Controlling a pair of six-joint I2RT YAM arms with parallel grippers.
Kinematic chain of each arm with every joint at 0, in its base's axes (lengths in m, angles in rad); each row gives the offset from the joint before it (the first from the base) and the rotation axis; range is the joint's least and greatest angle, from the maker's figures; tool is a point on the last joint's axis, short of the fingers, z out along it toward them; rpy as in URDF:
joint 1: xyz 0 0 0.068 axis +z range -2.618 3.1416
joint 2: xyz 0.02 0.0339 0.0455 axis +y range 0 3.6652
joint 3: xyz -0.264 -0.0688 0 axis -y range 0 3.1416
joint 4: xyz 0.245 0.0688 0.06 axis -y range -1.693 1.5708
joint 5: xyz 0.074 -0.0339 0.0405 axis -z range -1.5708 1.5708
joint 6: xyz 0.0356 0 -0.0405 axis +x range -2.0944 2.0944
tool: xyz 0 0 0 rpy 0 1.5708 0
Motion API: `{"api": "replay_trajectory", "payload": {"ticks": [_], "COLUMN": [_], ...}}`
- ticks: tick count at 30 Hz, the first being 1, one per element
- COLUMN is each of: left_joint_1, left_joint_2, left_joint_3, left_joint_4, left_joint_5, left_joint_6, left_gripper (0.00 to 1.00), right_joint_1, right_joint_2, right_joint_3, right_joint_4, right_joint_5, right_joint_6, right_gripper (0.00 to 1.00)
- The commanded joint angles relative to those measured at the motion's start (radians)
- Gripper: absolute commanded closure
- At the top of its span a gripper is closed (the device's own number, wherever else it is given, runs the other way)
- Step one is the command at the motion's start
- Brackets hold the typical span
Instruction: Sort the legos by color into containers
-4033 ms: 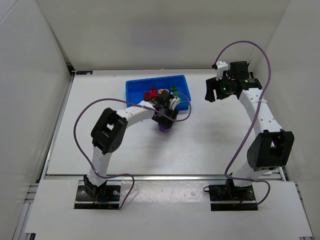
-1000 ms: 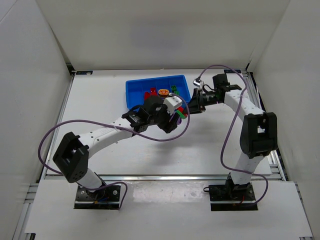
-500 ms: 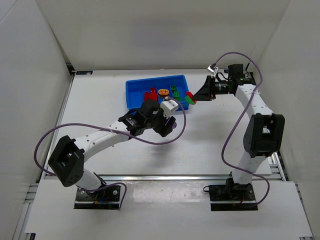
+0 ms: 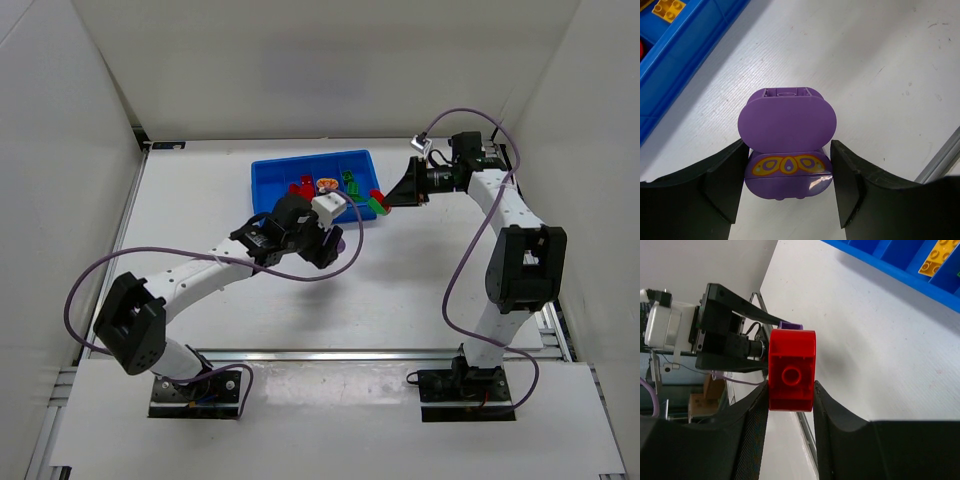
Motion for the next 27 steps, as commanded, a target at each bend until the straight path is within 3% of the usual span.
{"api": "replay_trajectory", "payload": {"ticks": [1,10,18,20,23,24,27], "left_joint_1": [0.017,0.044,0.097,0.109,0.138,0.150,0.219], "left_joint_2": [-0.063,-0.047,0.023,0.066,0.147,0.170,0.171], "left_joint_3": [-0.006,-0.011,-0.028,0.003,0.062,0.076,0.093], "left_joint_4": [-0.006,-0.028,-0.160,-0.224,-0.304,-0.318,-0.267], "left_joint_5": [0.026,0.049,0.211,0.233,0.306,0.369,0.423], "left_joint_6": [-0.042,-0.077,-0.102,-0.085,-0.062,-0.069,-0.149], "left_gripper": [0.82,0.82,0.65,0.65,0.53,0.38,0.18], "right_joint_1": [0.000,0.000,0.000,0.000,0.000,0.000,0.002], "right_joint_2": [-0.034,-0.045,-0.067,-0.074,-0.083,-0.088,-0.099], "right_joint_3": [-0.015,-0.015,-0.027,-0.036,-0.065,-0.075,-0.101], "right_joint_4": [-0.019,-0.031,-0.051,-0.050,-0.019,-0.010,0.006], "right_joint_5": [-0.002,-0.001,-0.010,-0.024,-0.076,-0.094,-0.103], "right_joint_6": [-0.031,-0.031,-0.074,-0.062,-0.013,-0.002,0.012], "right_gripper": [1.00,1.00,1.00,1.00,1.00,1.00,1.00]}}
